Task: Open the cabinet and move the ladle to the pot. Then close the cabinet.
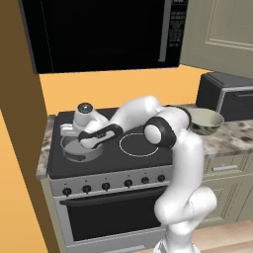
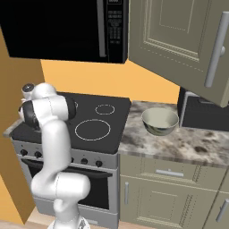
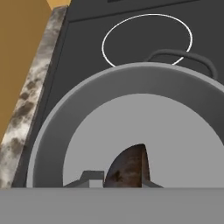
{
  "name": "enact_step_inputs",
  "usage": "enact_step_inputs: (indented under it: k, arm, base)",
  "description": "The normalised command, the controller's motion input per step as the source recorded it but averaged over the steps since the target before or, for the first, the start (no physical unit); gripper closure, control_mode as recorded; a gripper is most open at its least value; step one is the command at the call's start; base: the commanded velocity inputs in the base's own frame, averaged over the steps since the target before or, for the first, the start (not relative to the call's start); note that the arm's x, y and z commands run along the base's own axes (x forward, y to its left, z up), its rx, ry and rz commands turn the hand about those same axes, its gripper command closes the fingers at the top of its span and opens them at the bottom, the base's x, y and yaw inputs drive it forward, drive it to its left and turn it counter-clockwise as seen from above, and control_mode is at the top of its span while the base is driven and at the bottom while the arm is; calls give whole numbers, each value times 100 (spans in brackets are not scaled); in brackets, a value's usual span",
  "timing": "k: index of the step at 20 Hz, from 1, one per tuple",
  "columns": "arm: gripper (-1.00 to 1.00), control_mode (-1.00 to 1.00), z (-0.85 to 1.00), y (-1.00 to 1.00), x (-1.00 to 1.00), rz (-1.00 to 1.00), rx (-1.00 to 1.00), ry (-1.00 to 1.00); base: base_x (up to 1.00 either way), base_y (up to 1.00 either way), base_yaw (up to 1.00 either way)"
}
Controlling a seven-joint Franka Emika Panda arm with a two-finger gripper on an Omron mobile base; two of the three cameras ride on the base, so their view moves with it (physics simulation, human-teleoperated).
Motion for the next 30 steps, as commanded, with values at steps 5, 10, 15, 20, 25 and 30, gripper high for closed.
enact_step_inputs:
  k: [5,10,15,20,25,30]
  arm:
    - [100,-100,-18,17,28,0,-2,0]
    - [-100,-100,-9,3,23,0,0,0]
    - [-100,-100,0,0,13,0,0,0]
    - [-100,-100,10,0,-4,0,0,0]
    - [-100,-100,43,-7,-63,0,0,-1]
    - [-100,-100,81,-25,-92,0,2,-2]
  base:
    - [0,0,0]
    - [0,0,0]
    - [0,0,0]
    - [0,0,0]
    - [0,0,0]
    - [0,0,0]
